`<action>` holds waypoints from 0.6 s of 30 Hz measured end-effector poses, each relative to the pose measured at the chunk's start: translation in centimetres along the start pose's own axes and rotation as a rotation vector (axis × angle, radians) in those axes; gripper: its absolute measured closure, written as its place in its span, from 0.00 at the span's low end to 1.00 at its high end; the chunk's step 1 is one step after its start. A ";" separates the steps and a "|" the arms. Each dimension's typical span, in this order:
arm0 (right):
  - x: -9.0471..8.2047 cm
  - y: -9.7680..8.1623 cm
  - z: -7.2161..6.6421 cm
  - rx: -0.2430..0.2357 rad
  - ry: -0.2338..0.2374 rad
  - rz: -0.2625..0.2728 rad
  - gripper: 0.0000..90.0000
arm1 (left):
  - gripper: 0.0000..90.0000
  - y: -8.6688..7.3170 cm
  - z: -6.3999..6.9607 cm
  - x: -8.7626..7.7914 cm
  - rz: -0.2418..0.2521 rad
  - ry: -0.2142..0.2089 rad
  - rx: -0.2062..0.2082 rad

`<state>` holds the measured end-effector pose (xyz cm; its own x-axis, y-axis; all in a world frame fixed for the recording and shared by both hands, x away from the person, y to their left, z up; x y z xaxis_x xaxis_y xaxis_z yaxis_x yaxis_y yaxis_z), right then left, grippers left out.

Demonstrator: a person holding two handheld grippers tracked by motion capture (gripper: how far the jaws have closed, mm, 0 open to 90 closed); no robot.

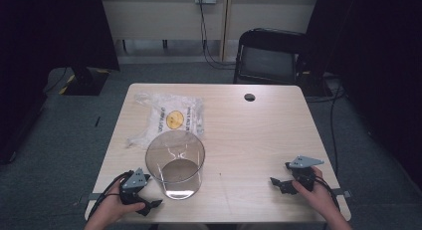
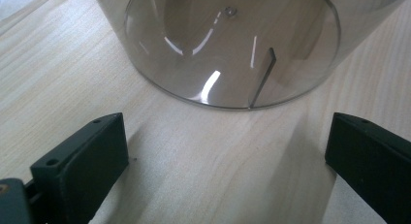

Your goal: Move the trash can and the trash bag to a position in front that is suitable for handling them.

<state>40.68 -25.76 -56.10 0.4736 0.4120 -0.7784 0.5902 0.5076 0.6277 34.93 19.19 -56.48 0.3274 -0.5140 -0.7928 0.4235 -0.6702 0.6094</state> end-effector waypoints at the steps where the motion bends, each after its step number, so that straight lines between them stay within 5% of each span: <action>1: 0.0 0.0 0.0 0.000 0.000 0.000 0.13 | 0.01 0.0 0.0 0.0 0.003 -0.001 -0.004; 12: 0.0 0.0 0.0 0.000 0.000 0.000 0.13 | 0.00 0.1 0.1 -0.1 0.011 -0.013 -0.036; 18: 0.0 0.0 0.0 0.000 0.000 0.000 0.13 | 0.08 0.1 0.0 -0.4 -0.001 -0.005 -0.045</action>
<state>40.68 -25.76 -56.10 0.4737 0.4120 -0.7784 0.5900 0.5077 0.6278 34.84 19.28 -56.08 0.3231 -0.5160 -0.7933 0.4614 -0.6460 0.6081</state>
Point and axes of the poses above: each handheld gripper's, and its own axes: x roughly forward along the jaws, y roughly out of its top, z roughly to its right, the point moved 9 cm from there along x, roughly forward along the jaws, and after that the axes turned 8 degrees about -z, right-handed, at the moved point
